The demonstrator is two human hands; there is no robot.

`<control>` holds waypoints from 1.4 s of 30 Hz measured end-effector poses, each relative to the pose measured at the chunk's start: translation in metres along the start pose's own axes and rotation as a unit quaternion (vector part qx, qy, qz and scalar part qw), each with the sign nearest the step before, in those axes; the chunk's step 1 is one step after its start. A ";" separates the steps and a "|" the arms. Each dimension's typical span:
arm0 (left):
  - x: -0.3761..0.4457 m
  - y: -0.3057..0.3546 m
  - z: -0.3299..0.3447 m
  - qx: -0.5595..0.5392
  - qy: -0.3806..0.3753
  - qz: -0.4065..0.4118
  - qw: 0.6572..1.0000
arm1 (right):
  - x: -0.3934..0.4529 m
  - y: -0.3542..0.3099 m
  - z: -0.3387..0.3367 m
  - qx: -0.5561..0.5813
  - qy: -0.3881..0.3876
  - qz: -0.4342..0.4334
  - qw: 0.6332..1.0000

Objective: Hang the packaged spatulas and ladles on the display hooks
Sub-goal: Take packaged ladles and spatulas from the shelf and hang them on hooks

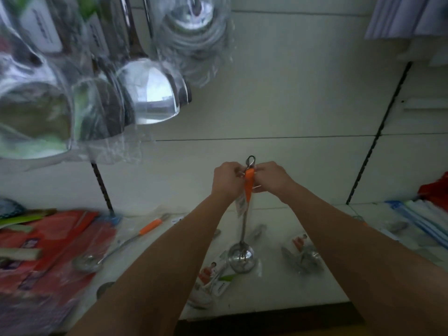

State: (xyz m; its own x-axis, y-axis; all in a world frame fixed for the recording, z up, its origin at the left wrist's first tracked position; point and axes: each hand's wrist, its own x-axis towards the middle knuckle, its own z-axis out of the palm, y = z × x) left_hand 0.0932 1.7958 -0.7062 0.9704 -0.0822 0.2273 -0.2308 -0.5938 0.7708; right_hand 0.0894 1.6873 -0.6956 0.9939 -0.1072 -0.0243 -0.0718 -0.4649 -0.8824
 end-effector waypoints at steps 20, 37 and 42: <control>-0.087 0.094 -0.119 -0.050 0.119 0.111 0.985 | -0.136 -0.126 -0.044 -0.072 0.018 -0.167 0.983; -0.089 0.165 -0.252 -0.041 0.168 0.167 0.971 | -0.163 -0.259 -0.052 -0.067 0.041 -0.272 0.959; -0.066 0.189 -0.275 -0.029 0.194 0.182 0.964 | -0.148 -0.296 -0.069 -0.077 0.050 -0.289 0.953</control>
State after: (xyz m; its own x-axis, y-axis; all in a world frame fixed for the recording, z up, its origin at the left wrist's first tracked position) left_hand -0.0345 1.9091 -0.4116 0.7277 0.0361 0.6849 -0.5648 -0.5350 0.6283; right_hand -0.0420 1.7799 -0.3988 0.8591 0.1267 0.4958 0.4659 -0.5948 -0.6552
